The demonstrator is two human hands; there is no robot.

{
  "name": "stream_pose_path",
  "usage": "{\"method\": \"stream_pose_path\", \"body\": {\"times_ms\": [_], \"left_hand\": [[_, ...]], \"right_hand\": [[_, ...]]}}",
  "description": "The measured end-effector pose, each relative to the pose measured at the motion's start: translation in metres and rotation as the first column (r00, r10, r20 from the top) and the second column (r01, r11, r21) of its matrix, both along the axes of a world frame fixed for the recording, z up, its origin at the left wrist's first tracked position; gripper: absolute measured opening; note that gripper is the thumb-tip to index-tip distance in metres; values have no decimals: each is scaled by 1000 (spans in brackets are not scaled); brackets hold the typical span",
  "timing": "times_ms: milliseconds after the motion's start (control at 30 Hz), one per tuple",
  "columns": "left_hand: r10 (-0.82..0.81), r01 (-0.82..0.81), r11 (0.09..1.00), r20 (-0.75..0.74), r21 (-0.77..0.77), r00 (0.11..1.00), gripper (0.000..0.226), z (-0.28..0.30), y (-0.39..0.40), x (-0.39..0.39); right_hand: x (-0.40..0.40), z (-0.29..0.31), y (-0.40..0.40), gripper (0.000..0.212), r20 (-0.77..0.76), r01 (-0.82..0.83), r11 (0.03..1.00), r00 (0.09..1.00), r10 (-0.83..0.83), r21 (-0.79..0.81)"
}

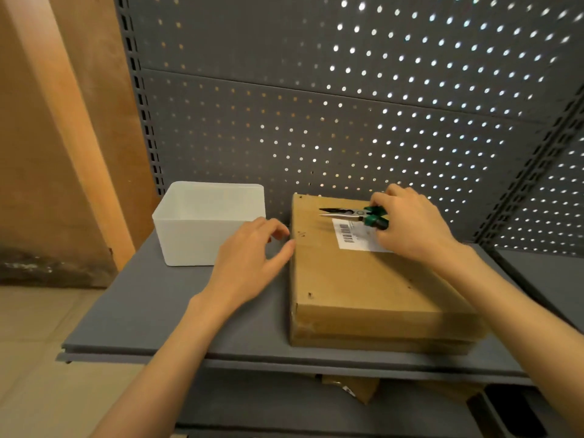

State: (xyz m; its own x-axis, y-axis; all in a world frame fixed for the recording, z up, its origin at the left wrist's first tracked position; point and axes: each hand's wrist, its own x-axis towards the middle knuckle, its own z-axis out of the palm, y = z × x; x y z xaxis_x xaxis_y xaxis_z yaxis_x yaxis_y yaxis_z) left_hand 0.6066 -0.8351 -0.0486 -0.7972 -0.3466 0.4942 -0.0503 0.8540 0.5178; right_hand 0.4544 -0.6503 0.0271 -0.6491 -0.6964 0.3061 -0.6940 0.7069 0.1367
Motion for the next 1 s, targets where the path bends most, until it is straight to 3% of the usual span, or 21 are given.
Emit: {"method": "stream_pose_path", "body": {"times_ms": [133, 267, 567, 1000], "left_hand": [[8, -6, 988, -16, 155, 1000, 28, -4, 7, -14], [3, 1, 980, -21, 198, 1000, 43, -10, 9, -17], [-45, 48, 995, -44, 83, 998, 53, -12, 9, -16], [-81, 160, 966, -346, 205, 935, 26, -26, 7, -26]], "right_hand": [[-2, -9, 8, 27, -13, -35, 999, 999, 36, 13], [-1, -13, 9, 28, -11, -69, 997, 998, 69, 39], [4, -16, 7, 27, -33, -119, 989, 992, 122, 92], [8, -16, -10, 29, -48, -137, 984, 988, 144, 117]]}}
